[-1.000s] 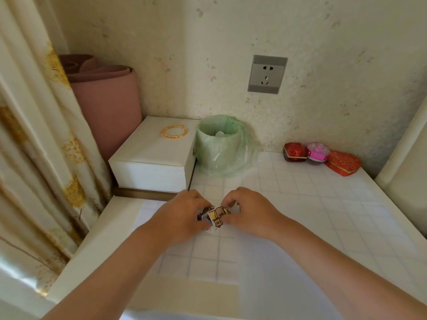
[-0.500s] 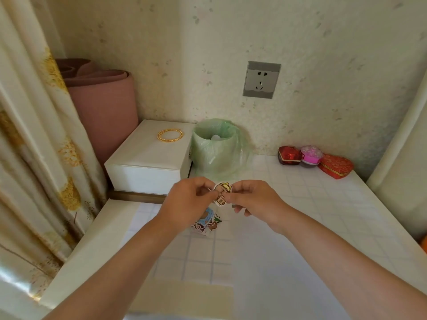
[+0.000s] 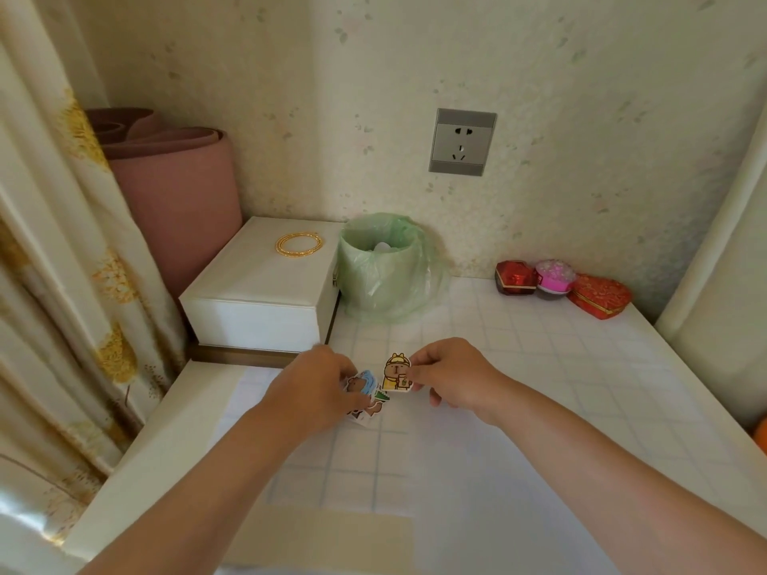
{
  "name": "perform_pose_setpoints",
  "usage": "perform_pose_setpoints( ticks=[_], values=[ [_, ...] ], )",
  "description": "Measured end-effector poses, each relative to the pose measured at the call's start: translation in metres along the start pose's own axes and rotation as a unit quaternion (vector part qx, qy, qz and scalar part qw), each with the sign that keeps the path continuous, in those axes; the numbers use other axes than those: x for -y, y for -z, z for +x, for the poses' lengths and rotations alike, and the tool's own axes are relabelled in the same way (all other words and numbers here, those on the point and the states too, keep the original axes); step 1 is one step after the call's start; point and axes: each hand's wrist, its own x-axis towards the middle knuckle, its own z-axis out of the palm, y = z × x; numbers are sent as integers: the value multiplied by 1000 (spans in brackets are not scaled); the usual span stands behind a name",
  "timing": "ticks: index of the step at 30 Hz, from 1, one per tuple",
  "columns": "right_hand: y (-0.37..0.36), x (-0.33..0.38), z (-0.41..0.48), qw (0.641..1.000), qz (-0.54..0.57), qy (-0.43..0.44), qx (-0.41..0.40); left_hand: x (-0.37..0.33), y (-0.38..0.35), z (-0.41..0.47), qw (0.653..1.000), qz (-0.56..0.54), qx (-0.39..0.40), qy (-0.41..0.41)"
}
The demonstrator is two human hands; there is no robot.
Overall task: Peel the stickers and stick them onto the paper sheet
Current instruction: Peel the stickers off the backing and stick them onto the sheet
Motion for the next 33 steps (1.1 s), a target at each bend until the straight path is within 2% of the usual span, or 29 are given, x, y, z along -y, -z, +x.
perform_pose_setpoints(
  ticks=[3, 6, 15, 18, 20, 22, 26, 29, 33],
  values=[
    [-6, 0, 2, 1000, -15, 8, 4, 7, 4, -1, 998, -69, -9, 3],
    [-13, -1, 5, 999, -45, 17, 3, 10, 10, -2, 995, -89, -34, 3],
    [-22, 6, 4, 974, -211, 77, -35, 14, 22, -8, 998, -22, -64, -5],
    [-18, 17, -1, 984, -112, 133, -28, 14, 25, -5, 993, -108, -44, -8],
    [-15, 27, -6, 991, 16, 134, 10, 9, 28, -5, 982, -189, -9, -18],
    [-11, 31, -10, 989, 78, 127, 16, 1, 30, -7, 971, -235, 18, -28],
    [-3, 29, -13, 989, 91, 117, 4, -14, 35, -8, 956, -285, 48, -45],
    [5, 26, -12, 989, 85, 120, -19, -25, 34, -3, 958, -279, 49, -48],
    [15, 22, -12, 987, 84, 129, -52, -39, 26, 7, 965, -255, -20, -64]
  ],
)
